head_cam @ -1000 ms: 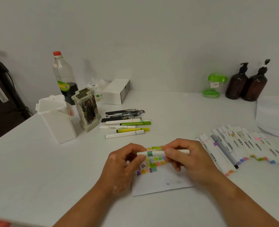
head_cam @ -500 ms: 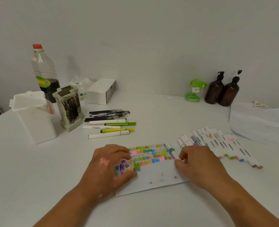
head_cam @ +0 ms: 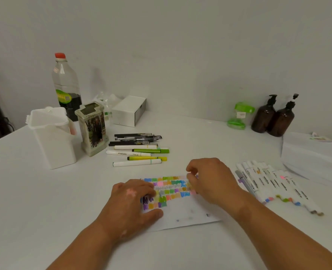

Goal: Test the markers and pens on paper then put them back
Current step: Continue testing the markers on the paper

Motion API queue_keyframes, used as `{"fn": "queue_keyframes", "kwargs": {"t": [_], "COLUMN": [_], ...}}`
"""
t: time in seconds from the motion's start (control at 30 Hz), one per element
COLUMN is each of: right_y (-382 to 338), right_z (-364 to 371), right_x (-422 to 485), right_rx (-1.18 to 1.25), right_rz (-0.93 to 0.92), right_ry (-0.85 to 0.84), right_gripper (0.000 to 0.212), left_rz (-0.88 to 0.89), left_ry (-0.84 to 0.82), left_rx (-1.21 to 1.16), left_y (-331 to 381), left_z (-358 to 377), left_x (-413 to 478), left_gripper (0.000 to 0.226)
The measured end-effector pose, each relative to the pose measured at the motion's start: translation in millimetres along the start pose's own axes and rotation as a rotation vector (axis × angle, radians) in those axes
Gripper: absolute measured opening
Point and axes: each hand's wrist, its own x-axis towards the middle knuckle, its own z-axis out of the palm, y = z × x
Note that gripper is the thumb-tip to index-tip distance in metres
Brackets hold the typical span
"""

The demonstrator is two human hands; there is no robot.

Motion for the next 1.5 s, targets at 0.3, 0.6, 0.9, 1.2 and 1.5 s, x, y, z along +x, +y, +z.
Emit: {"fn": "queue_keyframes", "kwargs": {"t": [0.3,0.6,0.9,1.2,1.5], "right_y": [-76.3,-76.8,-40.7,1.7,-8.9], "right_z": [41.9,52.2,2.6,15.4,24.6], "right_x": [62.4,65.5,30.3,-42.3,-56.9], "right_rx": [0.037,-0.081,0.494,1.422,1.273], "right_rz": [-0.348,-0.369,-0.082,0.125,-0.091], "right_ry": [-0.080,-0.080,0.014,-0.174,-0.128], "right_gripper": [0.036,0.026,0.005,0.014,0.023], "left_rz": [-0.007,0.014,0.000,0.014,0.241], "left_ry": [0.010,-0.003,-0.028,0.036,0.045], "left_rx": [-0.002,0.000,-0.005,-0.132,-0.201], "left_y": [-1.3,-2.9,1.4,12.4,34.1], "left_z": [2.1,4.9,0.6,-7.0,-11.5], "left_x": [1.4,3.8,1.1,-2.8,-1.9], "left_gripper": [0.061,0.061,0.061,0.054,0.030]}}
